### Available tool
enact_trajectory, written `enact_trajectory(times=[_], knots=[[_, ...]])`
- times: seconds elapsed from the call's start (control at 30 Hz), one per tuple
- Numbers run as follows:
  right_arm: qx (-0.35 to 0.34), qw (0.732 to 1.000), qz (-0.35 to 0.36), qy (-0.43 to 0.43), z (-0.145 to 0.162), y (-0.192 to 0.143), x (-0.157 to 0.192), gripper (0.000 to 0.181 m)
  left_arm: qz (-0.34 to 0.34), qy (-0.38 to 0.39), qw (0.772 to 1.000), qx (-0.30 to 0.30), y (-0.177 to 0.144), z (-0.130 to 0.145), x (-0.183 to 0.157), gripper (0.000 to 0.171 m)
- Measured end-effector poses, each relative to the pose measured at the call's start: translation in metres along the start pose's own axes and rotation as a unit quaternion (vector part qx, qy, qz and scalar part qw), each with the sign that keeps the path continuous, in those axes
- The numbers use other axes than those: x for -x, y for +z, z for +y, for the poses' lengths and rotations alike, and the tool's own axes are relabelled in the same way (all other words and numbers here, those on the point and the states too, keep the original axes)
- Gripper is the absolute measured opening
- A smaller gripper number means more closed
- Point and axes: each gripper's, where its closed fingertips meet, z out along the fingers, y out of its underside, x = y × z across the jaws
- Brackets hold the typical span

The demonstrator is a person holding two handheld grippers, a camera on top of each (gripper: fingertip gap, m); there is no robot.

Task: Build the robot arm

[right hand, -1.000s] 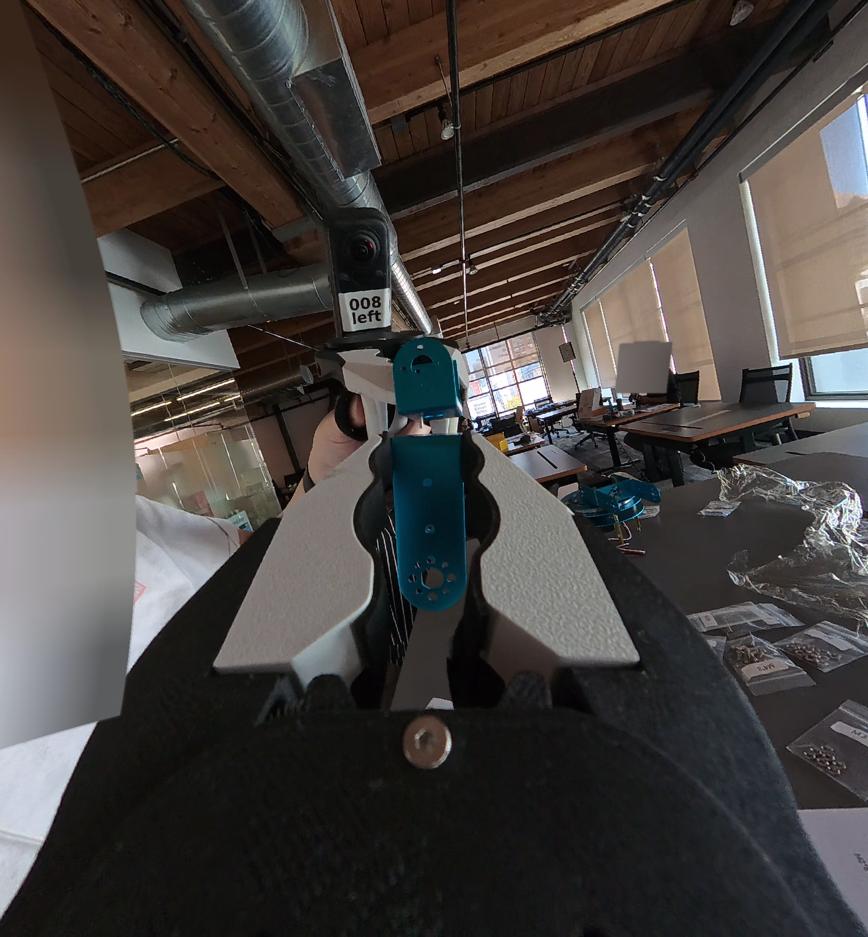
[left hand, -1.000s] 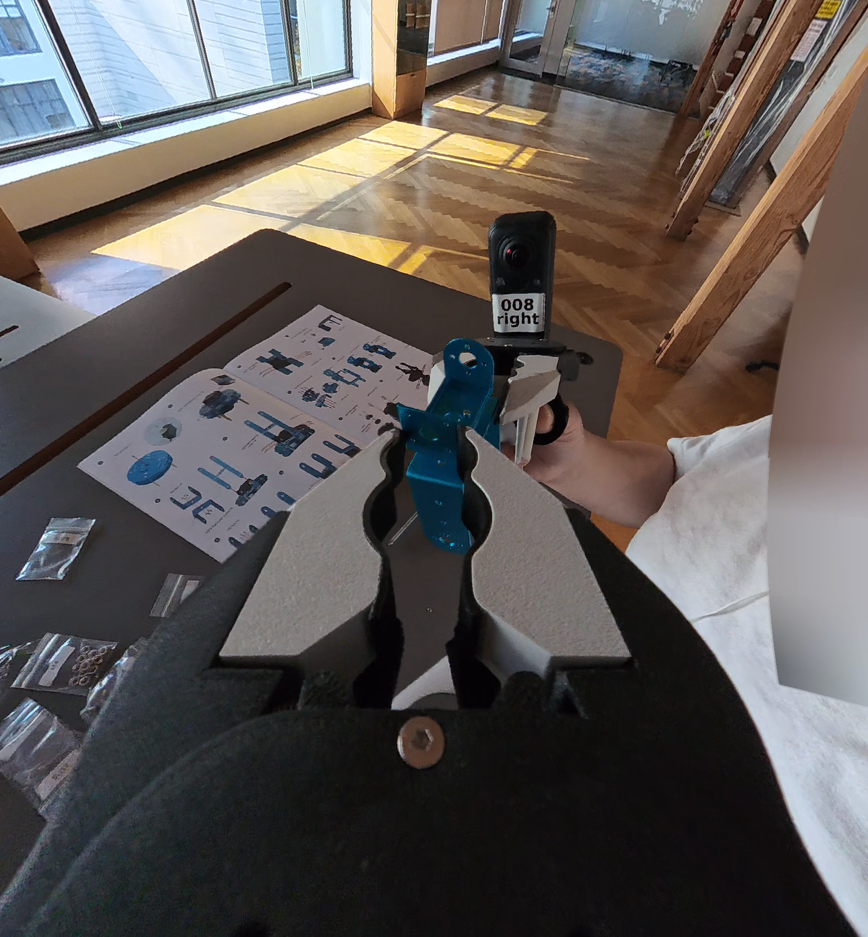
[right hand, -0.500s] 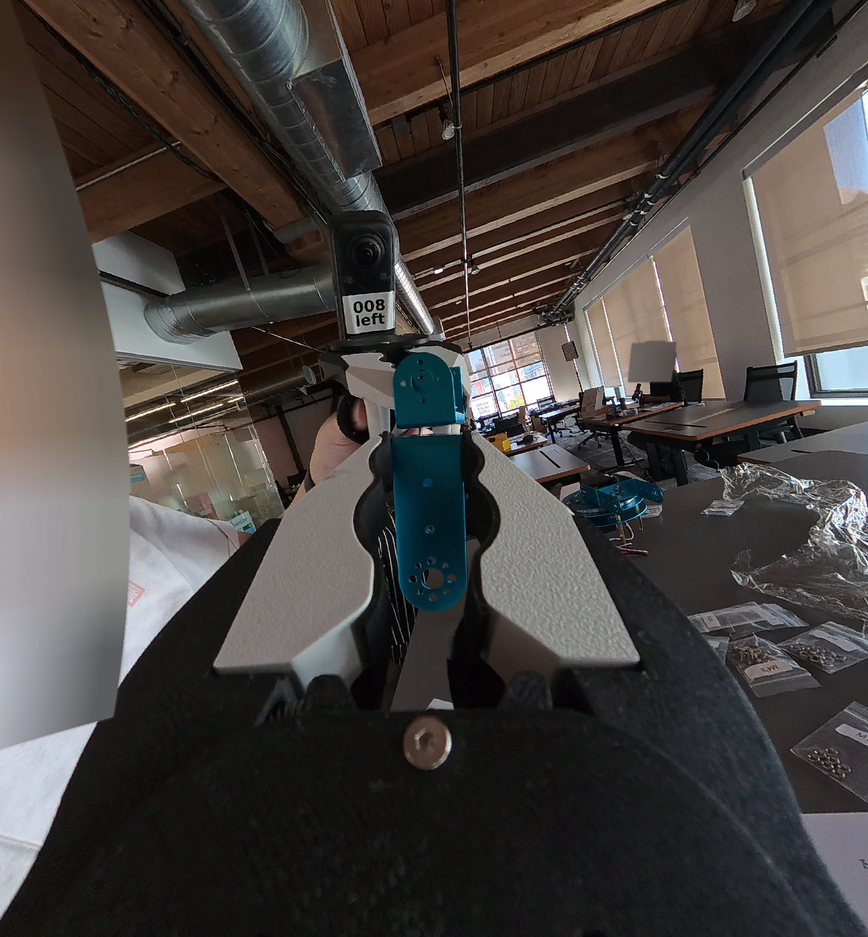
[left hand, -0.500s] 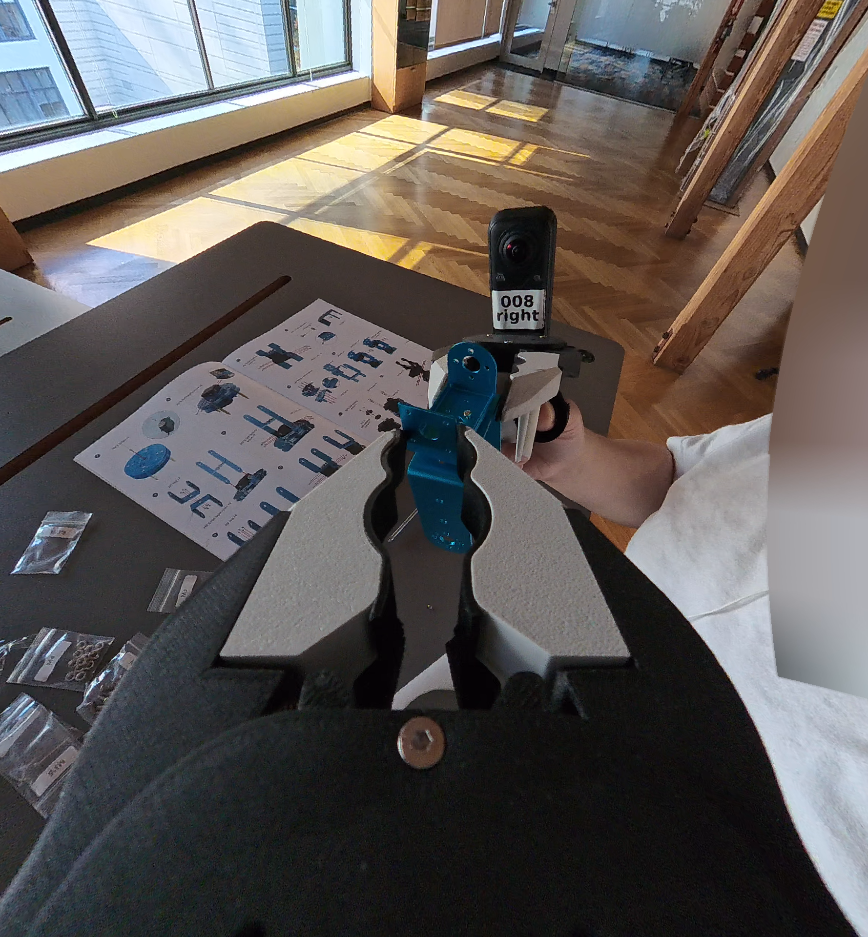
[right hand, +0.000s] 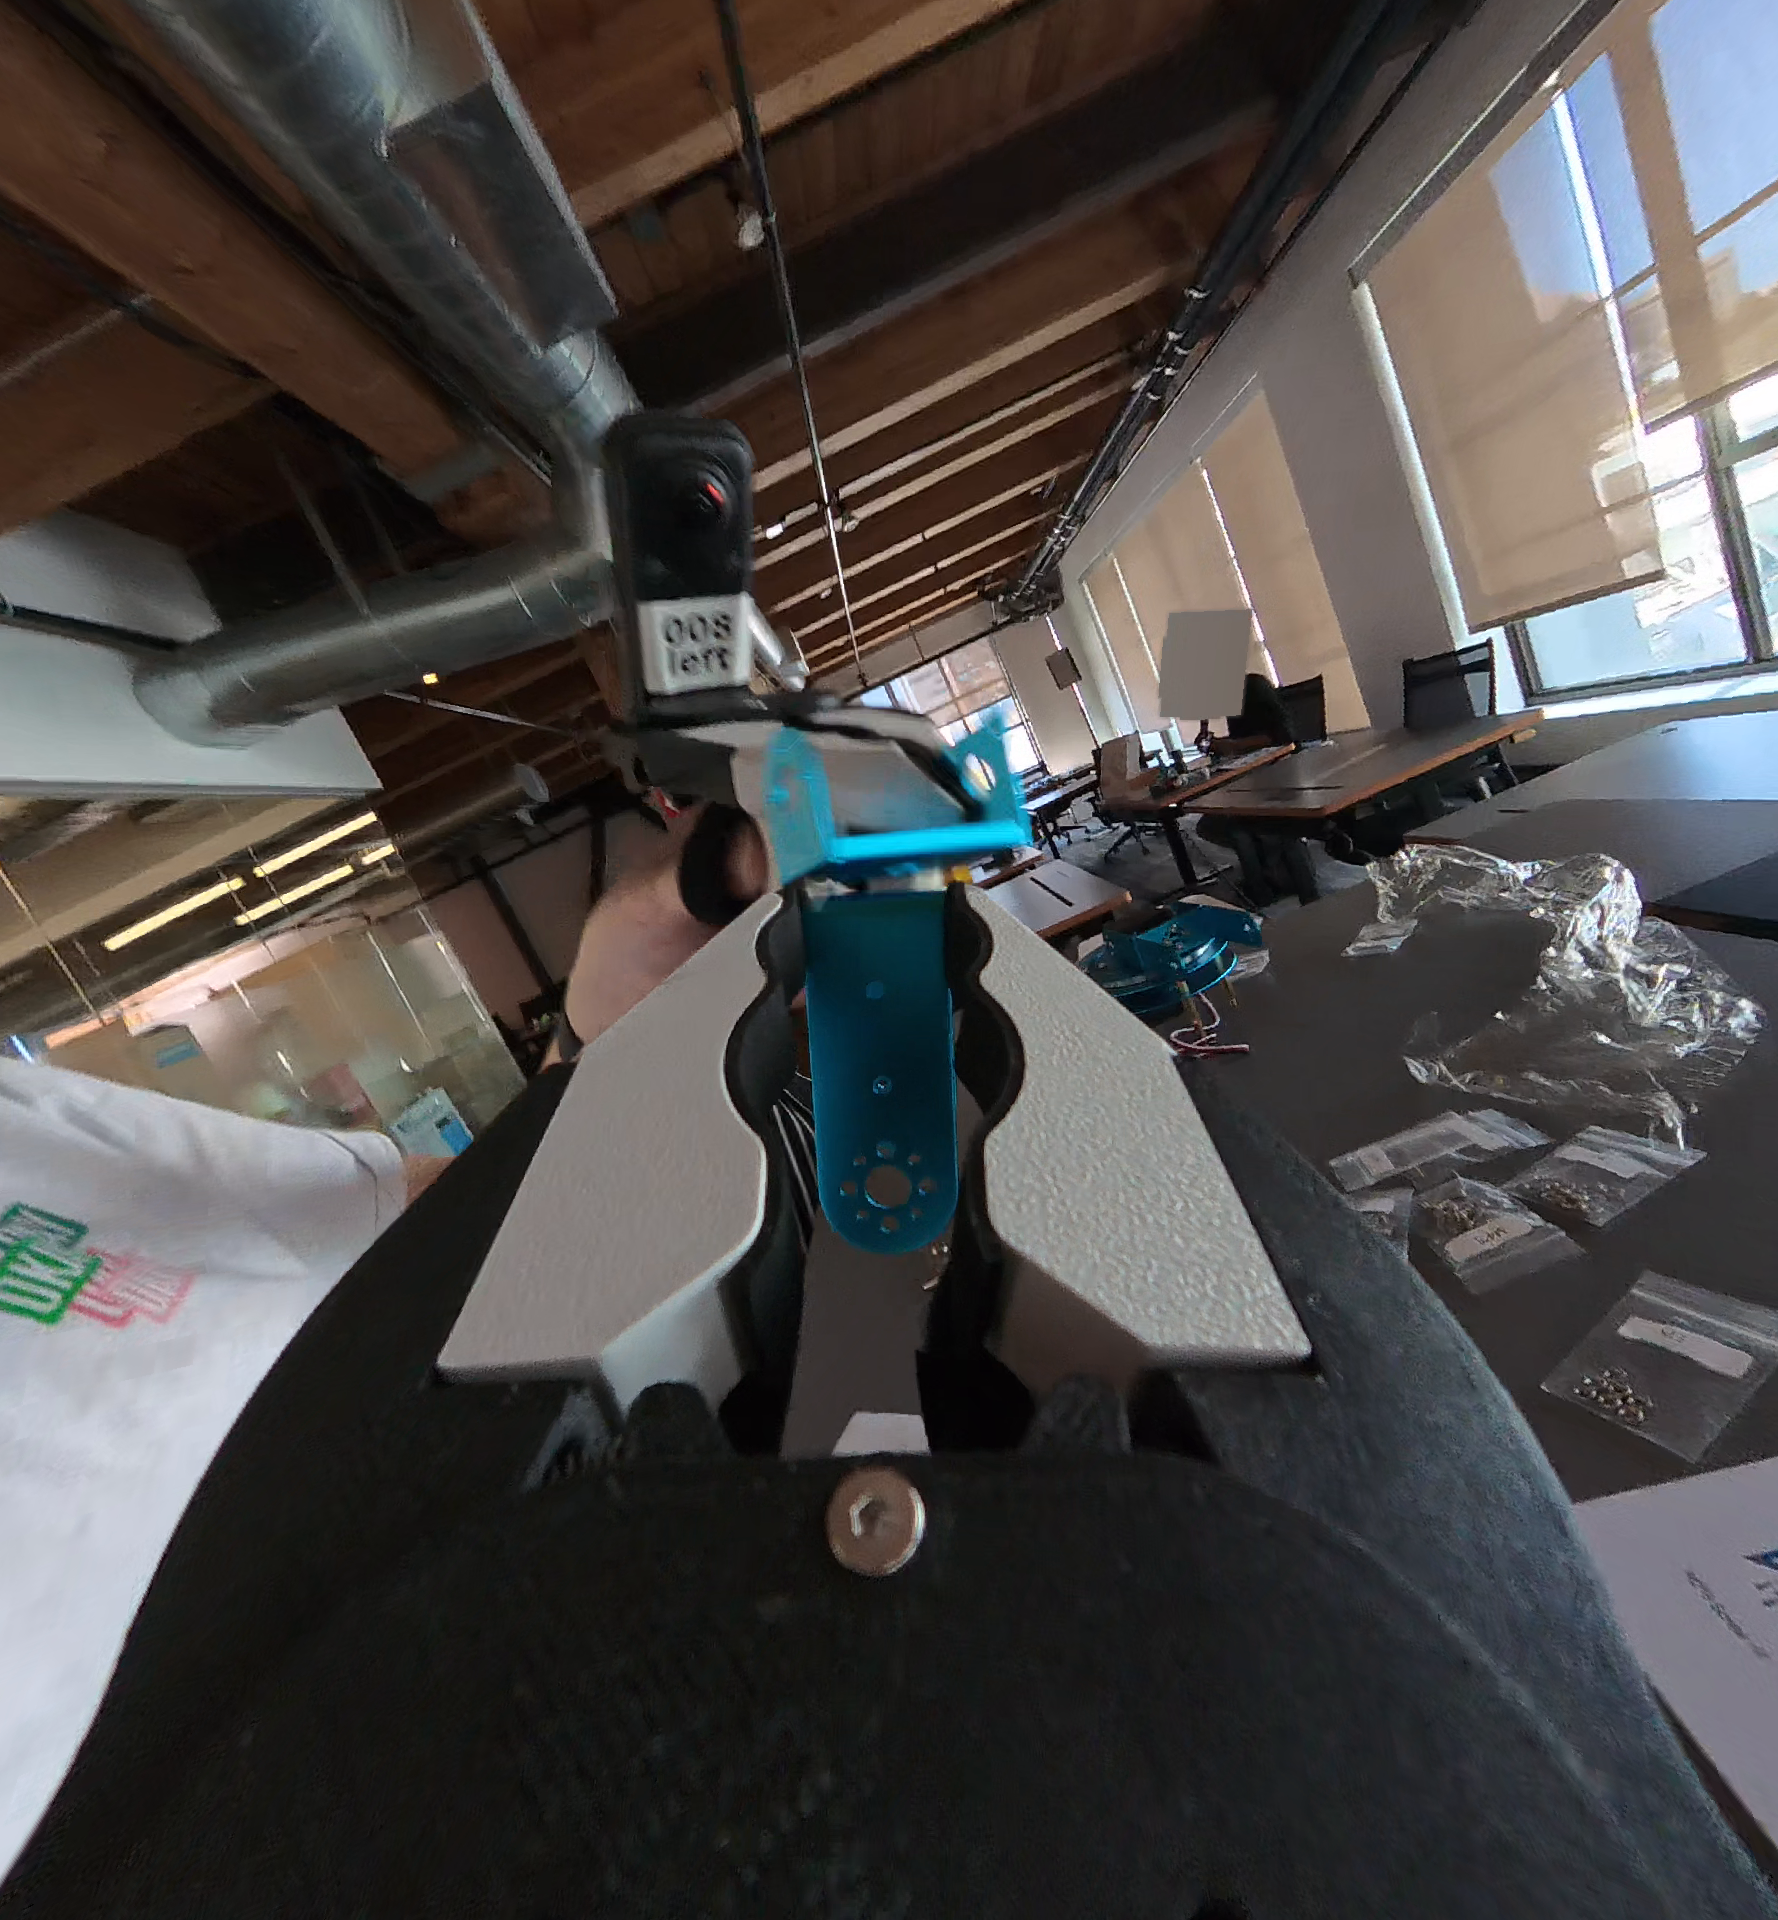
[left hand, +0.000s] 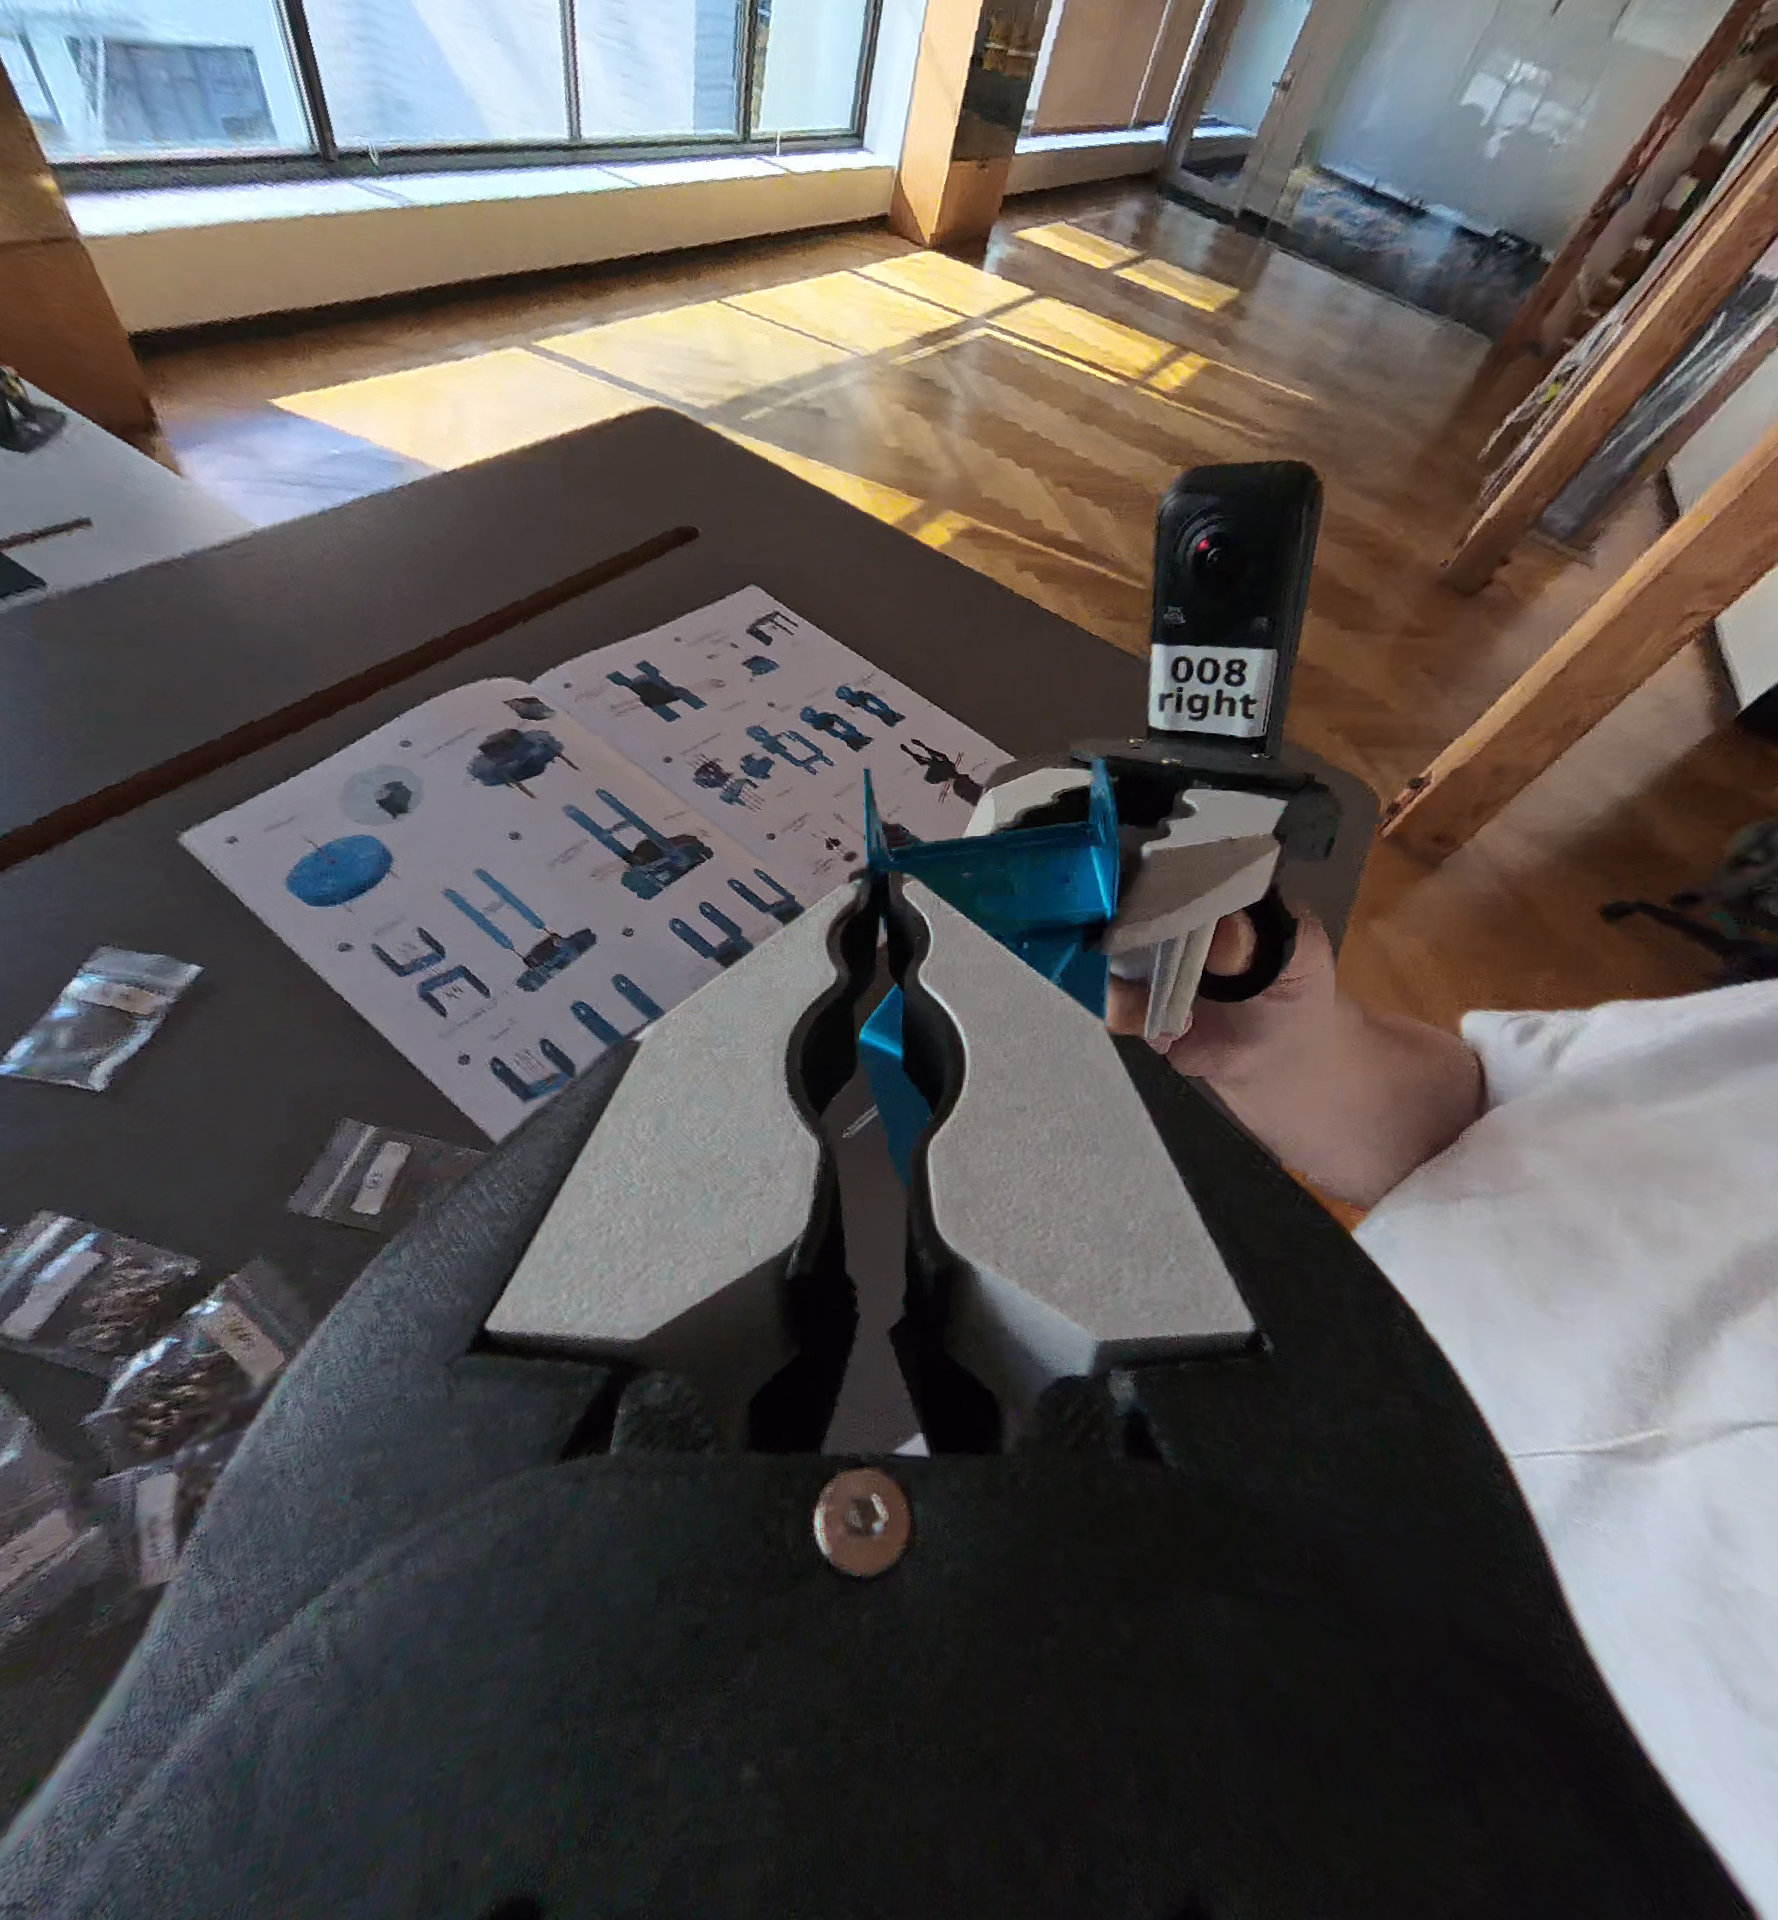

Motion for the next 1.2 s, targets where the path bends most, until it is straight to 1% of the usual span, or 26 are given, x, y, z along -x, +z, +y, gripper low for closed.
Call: enact_trajectory(times=[0.07, 0.1, 0.13, 0.2, 0.27, 0.33, 0.37, 0.47, 0.53, 0.6, 0.67, 0.7, 0.8, 0.9, 1.0, 1.1, 1.2], knots=[[0.005, 1.000, 0.016, 0.007, 0.005, -0.003, -0.014, 0.024, 0.029, -0.046, 0.998, -0.018, 0.004, 0.008, 0.008, 0.000], [0.011, 1.000, 0.016, 0.000, 0.008, -0.005, -0.017, 0.024, 0.042, -0.054, 0.997, -0.025, 0.002, 0.010, 0.011, 0.000], [0.024, 0.999, 0.028, -0.008, 0.014, -0.008, -0.023, 0.024, 0.036, -0.051, 0.998, -0.032, 0.000, 0.012, 0.019, 0.000], [0.067, 0.995, 0.058, -0.048, 0.031, -0.018, -0.035, 0.025, 0.035, -0.018, 0.999, -0.033, -0.004, 0.017, 0.027, 0.000], [0.098, 0.991, 0.067, -0.064, 0.043, -0.034, -0.040, 0.025, -0.006, 0.026, 0.999, -0.030, -0.009, 0.023, 0.044, 0.000], [0.099, 0.991, 0.069, -0.059, 0.038, -0.046, -0.040, 0.025, -0.043, 0.052, 0.997, -0.027, -0.016, 0.030, 0.061, 0.000], [0.094, 0.990, 0.083, -0.069, 0.032, -0.052, -0.045, 0.025, -0.054, 0.048, 0.997, -0.030, -0.019, 0.034, 0.067, 0.000], [0.093, 0.976, 0.155, -0.119, 0.023, -0.070, -0.072, 0.025, -0.042, 0.012, 0.998, -0.033, -0.024, 0.057, 0.071, 0.000], [0.086, 0.973, 0.174, -0.124, 0.017, -0.078, -0.082, 0.025, -0.055, 0.007, 0.998, -0.042, -0.027, 0.073, 0.079, 0.000], [0.083, 0.971, 0.188, -0.123, 0.015, -0.083, -0.093, 0.025, -0.066, -0.003, 0.996, -0.057, -0.031, 0.077, 0.090, 0.000], [0.081, 0.972, 0.191, -0.110, 0.017, -0.085, -0.101, 0.025, -0.044, -0.015, 0.995, -0.085, -0.033, 0.068, 0.093, 0.000], [0.080, 0.973, 0.189, -0.103, 0.019, -0.085, -0.103, 0.025, -0.039, -0.014, 0.995, -0.088, -0.034, 0.066, 0.096, 0.000], [0.090, 0.973, 0.187, -0.099, 0.026, -0.081, -0.108, 0.025, -0.045, -0.008, 0.996, -0.075, -0.034, 0.069, 0.109, 0.000], [0.098, 0.973, 0.181, -0.104, 0.031, -0.075, -0.110, 0.025, -0.047, -0.010, 0.997, -0.055, -0.035, 0.078, 0.114, 0.000], [0.103, 0.975, 0.167, -0.108, 0.034, -0.069, -0.107, 0.025, -0.053, -0.015, 0.997, -0.050, -0.041, 0.085, 0.114, 0.000], [0.117, 0.976, 0.151, -0.108, 0.042, -0.065, -0.104, 0.025, -0.077, -0.019, 0.996, -0.042, -0.052, 0.093, 0.115, 0.000], [0.147, 0.977, 0.132, -0.082, 0.055, -0.060, -0.097, 0.025, -0.105, -0.023, 0.994, -0.028, -0.065, 0.102, 0.113, 0.000]])
